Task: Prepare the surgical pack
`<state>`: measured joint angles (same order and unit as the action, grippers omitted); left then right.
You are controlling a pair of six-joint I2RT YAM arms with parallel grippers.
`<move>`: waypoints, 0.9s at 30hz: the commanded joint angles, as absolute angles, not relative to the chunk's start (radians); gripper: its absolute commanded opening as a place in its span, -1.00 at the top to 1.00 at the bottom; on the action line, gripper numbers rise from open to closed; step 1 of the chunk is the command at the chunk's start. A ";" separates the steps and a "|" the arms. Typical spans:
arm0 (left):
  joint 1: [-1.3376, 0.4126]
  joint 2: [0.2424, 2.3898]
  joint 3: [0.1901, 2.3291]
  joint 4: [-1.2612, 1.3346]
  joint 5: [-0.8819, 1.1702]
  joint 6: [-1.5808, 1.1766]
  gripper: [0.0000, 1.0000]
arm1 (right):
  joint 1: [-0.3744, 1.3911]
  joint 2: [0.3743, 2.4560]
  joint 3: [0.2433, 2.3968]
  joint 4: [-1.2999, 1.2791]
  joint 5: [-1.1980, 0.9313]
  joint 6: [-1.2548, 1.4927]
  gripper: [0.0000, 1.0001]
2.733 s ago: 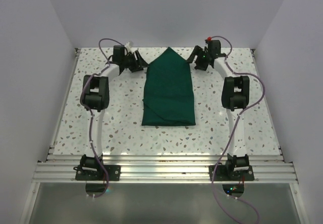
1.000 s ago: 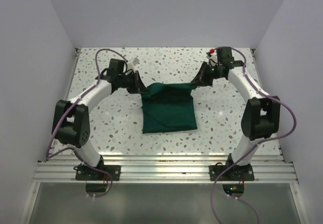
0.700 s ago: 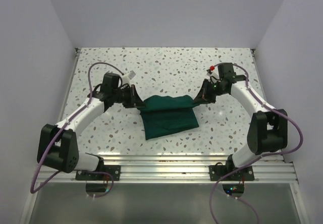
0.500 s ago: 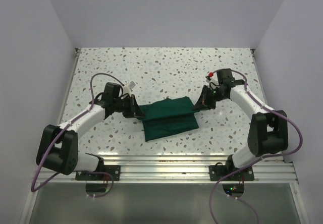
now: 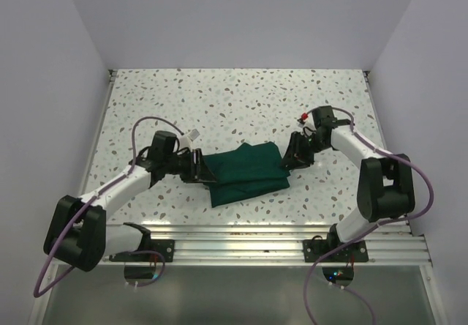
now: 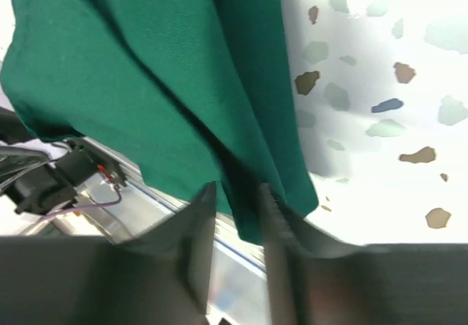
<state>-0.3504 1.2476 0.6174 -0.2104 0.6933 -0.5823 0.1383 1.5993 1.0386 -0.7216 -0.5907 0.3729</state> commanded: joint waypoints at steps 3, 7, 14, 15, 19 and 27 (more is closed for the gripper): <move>-0.357 1.158 0.644 -0.187 0.752 -0.526 -0.02 | 0.133 1.559 1.113 -0.723 -0.568 0.336 -0.04; -0.357 1.137 0.684 -0.172 0.779 -0.485 -0.12 | 0.152 1.542 1.213 -0.703 -0.583 0.331 -0.31; -0.356 1.322 0.845 -0.215 0.658 -0.420 -0.15 | 0.233 1.683 1.423 -0.704 -0.588 0.345 -0.48; -0.356 1.380 0.868 -0.218 0.660 -0.413 -0.15 | 0.236 1.693 1.433 -0.704 -0.588 0.348 -0.48; -0.354 1.474 0.963 -0.252 0.658 -0.382 -0.17 | 0.236 1.716 1.459 -0.713 -0.594 0.368 -0.50; -0.354 1.715 1.135 -0.203 0.782 -0.370 -0.20 | 0.236 1.736 1.468 -0.727 -0.595 0.356 -0.51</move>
<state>-0.3504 1.6421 1.0584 -0.2329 0.7063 -0.4061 0.2398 1.7344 1.4231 -0.7155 -0.5888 0.3576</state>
